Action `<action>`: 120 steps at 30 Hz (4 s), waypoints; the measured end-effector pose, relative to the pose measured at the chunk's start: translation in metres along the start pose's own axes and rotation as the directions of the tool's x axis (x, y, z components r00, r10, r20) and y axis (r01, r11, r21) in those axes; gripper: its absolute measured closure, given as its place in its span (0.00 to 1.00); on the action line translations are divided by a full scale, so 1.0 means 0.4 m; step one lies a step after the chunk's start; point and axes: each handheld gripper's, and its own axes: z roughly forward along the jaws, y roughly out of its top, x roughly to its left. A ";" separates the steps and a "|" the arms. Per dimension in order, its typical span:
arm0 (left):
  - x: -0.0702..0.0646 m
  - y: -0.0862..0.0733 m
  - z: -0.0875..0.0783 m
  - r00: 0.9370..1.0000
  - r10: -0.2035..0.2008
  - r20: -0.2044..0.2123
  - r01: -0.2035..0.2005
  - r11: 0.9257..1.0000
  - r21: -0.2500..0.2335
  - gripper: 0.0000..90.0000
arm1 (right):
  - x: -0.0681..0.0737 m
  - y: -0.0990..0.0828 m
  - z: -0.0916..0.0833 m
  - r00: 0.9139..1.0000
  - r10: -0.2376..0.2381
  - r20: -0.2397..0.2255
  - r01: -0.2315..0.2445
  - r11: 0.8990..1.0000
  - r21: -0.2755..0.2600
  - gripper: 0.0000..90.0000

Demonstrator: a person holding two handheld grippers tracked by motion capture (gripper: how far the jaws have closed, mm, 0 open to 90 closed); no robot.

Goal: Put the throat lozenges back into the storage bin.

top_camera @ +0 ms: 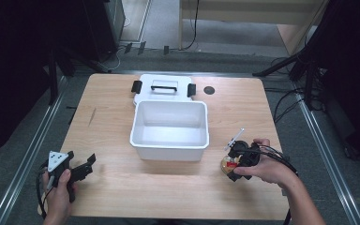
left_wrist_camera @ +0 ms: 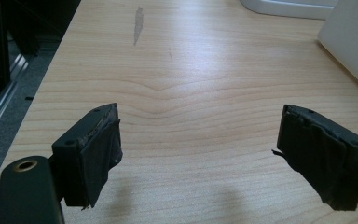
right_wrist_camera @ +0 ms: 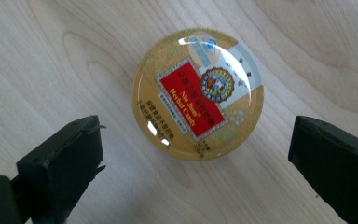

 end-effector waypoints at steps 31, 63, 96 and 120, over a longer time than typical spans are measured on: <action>0.002 0.000 0.001 1.000 -0.005 0.003 0.005 1.000 0.000 0.16 | 0.003 0.047 0.055 0.999 0.034 0.009 -0.034 0.998 0.045 0.17; 0.001 0.000 0.000 1.000 -0.005 0.001 0.005 1.000 0.001 0.16 | -0.035 0.065 -0.031 0.999 0.006 -0.053 -0.006 1.000 -0.003 0.23; 0.002 0.000 0.001 1.000 -0.004 0.002 0.004 1.000 0.003 0.16 | -0.044 0.152 -0.194 0.997 -0.069 -0.034 0.068 0.997 -0.023 0.23; 0.003 0.000 0.002 1.000 -0.011 0.006 0.011 1.000 -0.006 0.16 | -0.023 0.240 -0.258 0.995 -0.097 -0.036 0.097 0.995 -0.007 0.23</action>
